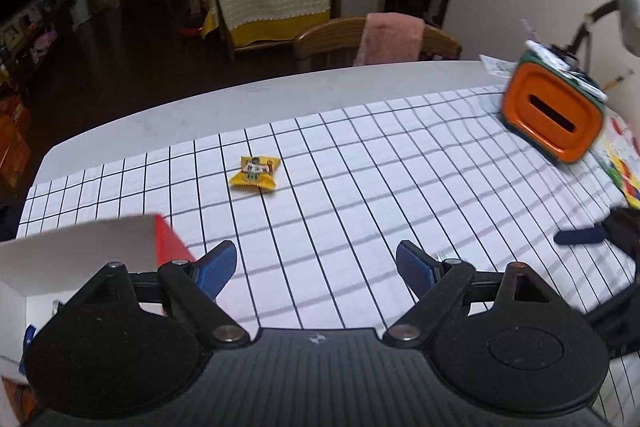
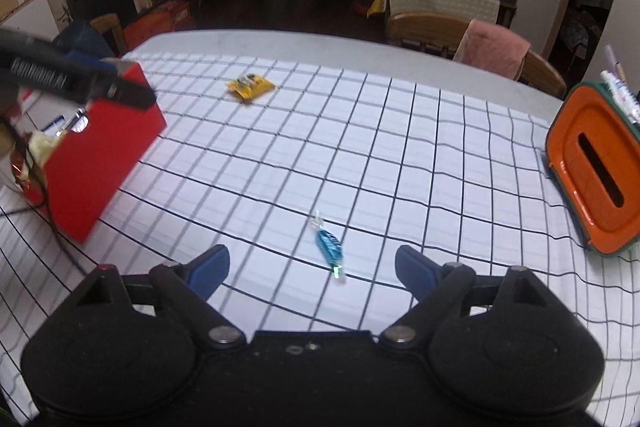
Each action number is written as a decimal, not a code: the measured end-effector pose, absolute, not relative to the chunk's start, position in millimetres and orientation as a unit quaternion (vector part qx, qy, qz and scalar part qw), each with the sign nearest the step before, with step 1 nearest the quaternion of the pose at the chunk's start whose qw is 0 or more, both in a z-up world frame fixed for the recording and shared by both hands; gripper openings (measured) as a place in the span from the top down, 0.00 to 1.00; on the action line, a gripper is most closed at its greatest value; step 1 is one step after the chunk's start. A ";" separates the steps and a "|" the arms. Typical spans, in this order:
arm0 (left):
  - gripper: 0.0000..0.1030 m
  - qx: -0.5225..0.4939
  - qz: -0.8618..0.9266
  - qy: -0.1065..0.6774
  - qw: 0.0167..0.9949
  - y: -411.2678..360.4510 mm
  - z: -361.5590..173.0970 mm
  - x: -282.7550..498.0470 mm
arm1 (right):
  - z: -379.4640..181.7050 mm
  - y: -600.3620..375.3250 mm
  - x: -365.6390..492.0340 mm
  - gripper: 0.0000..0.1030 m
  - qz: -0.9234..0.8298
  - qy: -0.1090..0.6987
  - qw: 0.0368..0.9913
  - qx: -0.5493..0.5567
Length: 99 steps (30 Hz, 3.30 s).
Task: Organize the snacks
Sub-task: 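Move both tools back toward the yellow candy and blue wrapped candy, then grasp the yellow candy packet with the left tool while the right grasps the blue candy, then carry the yellow candy packet and blue candy over the box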
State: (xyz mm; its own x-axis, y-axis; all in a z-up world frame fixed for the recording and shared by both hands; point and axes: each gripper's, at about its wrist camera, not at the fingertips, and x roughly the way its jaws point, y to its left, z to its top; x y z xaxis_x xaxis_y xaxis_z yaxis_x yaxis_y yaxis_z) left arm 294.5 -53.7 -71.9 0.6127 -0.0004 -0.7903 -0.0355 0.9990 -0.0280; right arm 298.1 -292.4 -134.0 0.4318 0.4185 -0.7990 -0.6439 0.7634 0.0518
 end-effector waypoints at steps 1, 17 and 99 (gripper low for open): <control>0.15 -0.021 0.017 0.443 0.896 -53.3 -74.6 304.1 | -138.4 -292.6 302.1 0.16 0.319 0.431 0.833 -0.132; 0.15 -0.057 0.101 0.507 0.854 -2.8 -128.0 444.1 | -188.9 -270.2 346.5 0.27 0.354 0.476 0.794 -0.131; 0.51 -0.087 0.079 0.446 0.887 118.7 -19.0 148.7 | -64.2 -147.8 207.2 0.89 0.355 0.385 0.852 -0.020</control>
